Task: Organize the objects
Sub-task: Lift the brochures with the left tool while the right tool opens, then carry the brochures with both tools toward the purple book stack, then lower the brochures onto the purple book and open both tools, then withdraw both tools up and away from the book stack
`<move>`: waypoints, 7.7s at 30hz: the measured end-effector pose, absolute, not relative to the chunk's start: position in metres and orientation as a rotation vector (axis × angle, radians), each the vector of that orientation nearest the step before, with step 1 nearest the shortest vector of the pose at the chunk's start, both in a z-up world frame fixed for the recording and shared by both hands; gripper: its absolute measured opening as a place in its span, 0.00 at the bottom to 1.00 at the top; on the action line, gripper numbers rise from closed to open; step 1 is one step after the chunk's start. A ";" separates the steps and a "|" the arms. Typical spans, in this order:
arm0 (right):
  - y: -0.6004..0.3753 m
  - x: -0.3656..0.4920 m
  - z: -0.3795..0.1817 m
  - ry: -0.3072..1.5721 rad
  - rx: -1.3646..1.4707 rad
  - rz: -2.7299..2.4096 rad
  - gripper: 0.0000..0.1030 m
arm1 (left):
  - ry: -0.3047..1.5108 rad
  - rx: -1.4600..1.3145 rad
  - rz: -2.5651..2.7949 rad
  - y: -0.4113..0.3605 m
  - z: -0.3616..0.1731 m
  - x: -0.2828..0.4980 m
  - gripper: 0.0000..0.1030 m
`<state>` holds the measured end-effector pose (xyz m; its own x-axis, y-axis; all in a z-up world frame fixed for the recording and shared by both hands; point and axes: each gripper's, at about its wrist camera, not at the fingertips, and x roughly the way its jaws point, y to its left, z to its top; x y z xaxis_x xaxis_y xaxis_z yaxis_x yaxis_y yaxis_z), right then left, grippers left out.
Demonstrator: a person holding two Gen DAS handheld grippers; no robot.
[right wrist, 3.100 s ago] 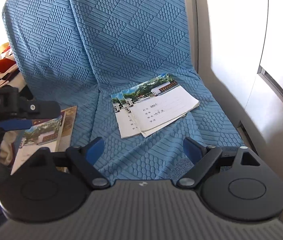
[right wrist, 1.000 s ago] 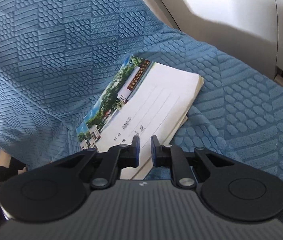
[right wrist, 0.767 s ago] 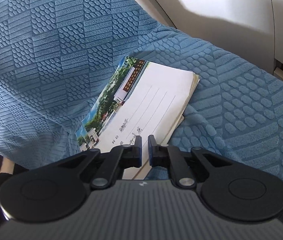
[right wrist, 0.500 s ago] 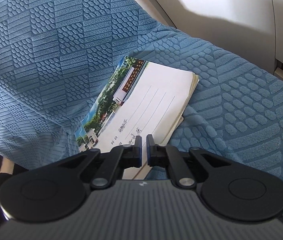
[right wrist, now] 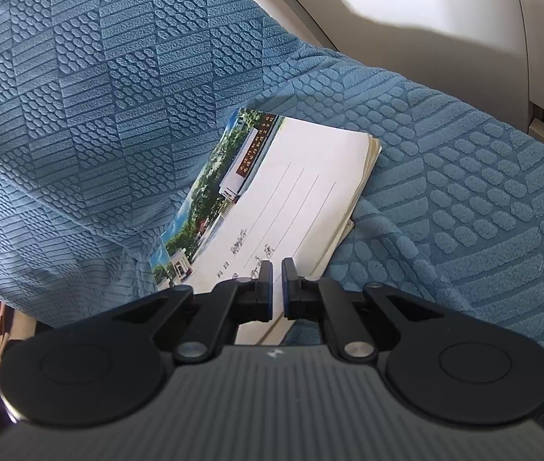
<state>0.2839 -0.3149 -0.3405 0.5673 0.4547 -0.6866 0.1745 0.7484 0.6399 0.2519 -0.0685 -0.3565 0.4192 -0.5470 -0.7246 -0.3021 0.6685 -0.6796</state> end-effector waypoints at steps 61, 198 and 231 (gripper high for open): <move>-0.352 0.262 -0.346 0.975 1.213 0.342 0.52 | 0.999 -1.163 -0.174 -0.013 -0.323 0.221 0.02; -0.131 0.168 -0.287 1.132 0.237 0.549 0.29 | 1.107 -0.737 0.153 0.212 -0.276 0.078 0.29; -0.139 0.178 -0.266 1.125 0.295 0.594 0.25 | 1.014 -0.646 0.203 0.206 -0.229 0.076 0.31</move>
<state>0.1778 -0.1386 -0.2657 0.2991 0.5827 -0.7556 -0.2959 0.8095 0.5071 0.0757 0.2064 -0.2292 0.5285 -0.1324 -0.8386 -0.4457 0.7974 -0.4068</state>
